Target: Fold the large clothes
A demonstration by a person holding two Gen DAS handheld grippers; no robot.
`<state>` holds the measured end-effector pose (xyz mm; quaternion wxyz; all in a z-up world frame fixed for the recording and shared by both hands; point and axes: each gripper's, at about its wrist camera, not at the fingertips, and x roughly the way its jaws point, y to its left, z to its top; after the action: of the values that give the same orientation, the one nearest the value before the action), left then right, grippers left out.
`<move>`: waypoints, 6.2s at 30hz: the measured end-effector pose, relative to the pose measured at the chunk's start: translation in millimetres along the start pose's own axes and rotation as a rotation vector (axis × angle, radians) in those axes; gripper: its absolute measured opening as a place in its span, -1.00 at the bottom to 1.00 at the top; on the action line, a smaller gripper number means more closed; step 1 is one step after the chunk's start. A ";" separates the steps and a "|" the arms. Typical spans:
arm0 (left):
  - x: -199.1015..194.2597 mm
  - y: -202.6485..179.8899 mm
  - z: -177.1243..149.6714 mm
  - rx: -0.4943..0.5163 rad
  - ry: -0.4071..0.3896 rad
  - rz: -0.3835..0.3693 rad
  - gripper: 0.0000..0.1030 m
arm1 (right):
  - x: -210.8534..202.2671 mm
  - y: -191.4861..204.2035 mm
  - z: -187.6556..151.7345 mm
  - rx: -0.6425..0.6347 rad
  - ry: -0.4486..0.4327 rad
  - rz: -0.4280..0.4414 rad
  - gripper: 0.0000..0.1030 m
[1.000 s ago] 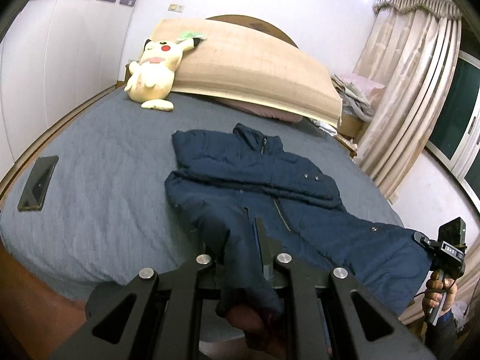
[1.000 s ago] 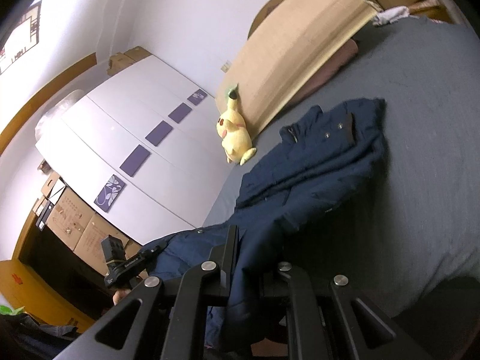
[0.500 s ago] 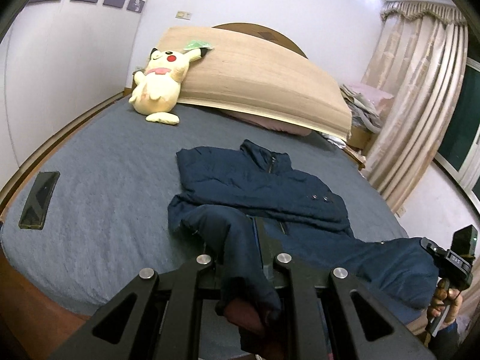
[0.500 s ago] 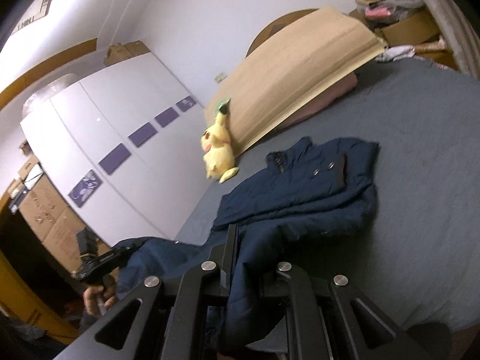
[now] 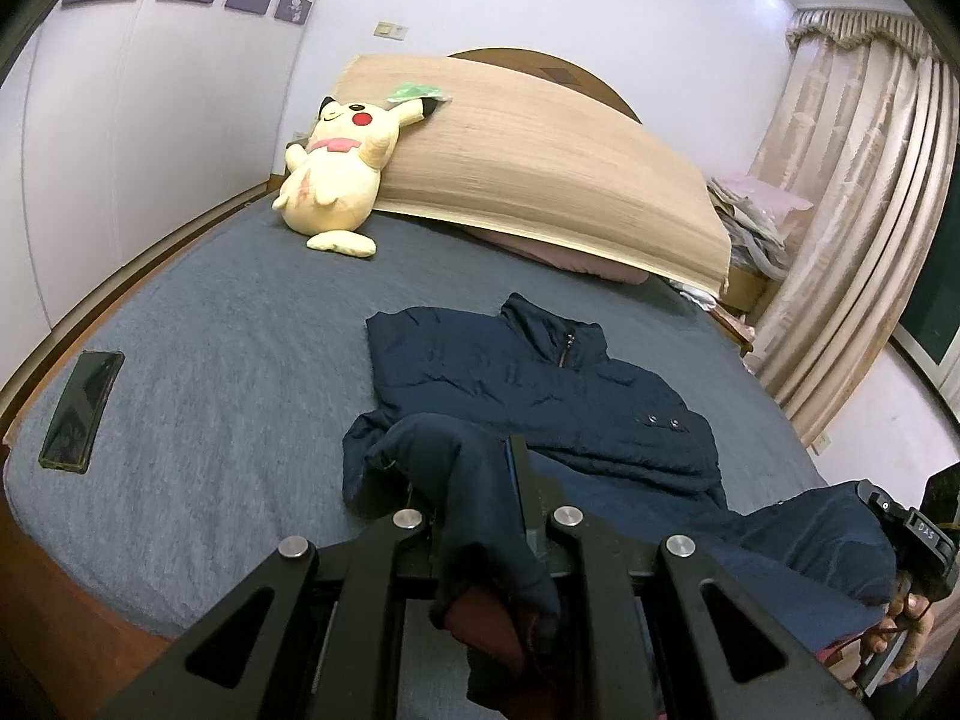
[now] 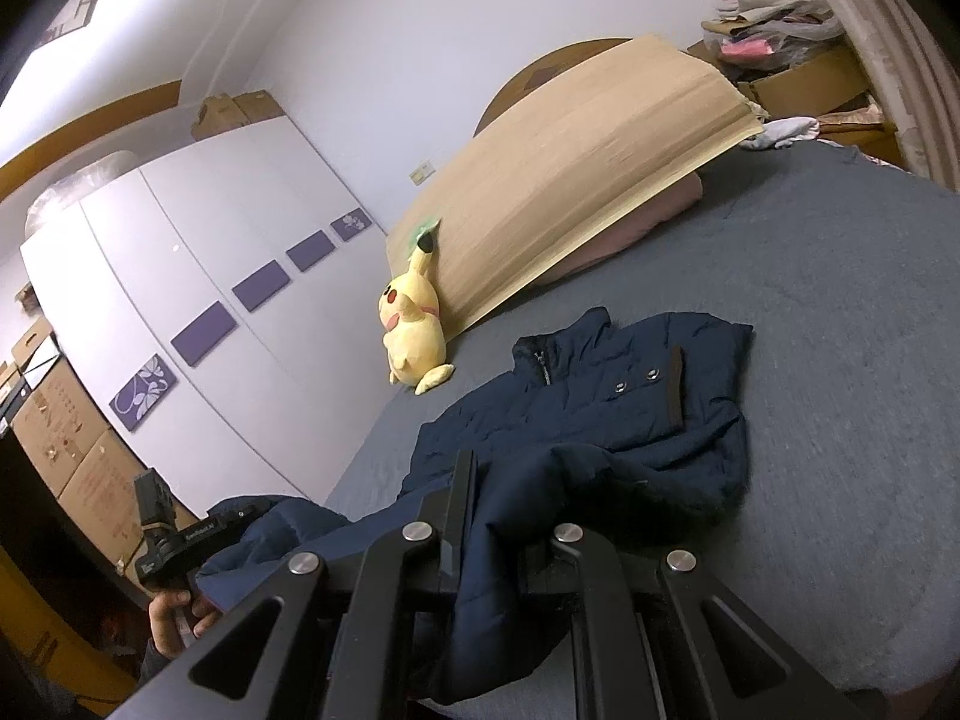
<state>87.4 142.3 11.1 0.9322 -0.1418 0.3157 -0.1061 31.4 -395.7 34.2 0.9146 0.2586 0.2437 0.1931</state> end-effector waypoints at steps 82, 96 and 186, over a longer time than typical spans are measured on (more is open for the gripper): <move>-24.0 -17.8 40.9 0.005 -0.151 0.064 -0.78 | -17.5 25.6 49.7 0.043 -0.155 0.006 -0.81; 28.9 -23.5 67.7 0.030 -0.082 0.135 -0.78 | 38.0 2.5 84.8 0.074 -0.110 -0.092 -0.81; 281.9 6.1 118.0 0.084 0.254 0.287 -0.78 | 251.7 -127.9 132.3 0.248 0.124 -0.292 -0.81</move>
<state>380.4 90.3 -58.6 0.8954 -0.0418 0.4433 -0.0021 335.7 -426.4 -26.6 0.8772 0.3186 0.3565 0.0427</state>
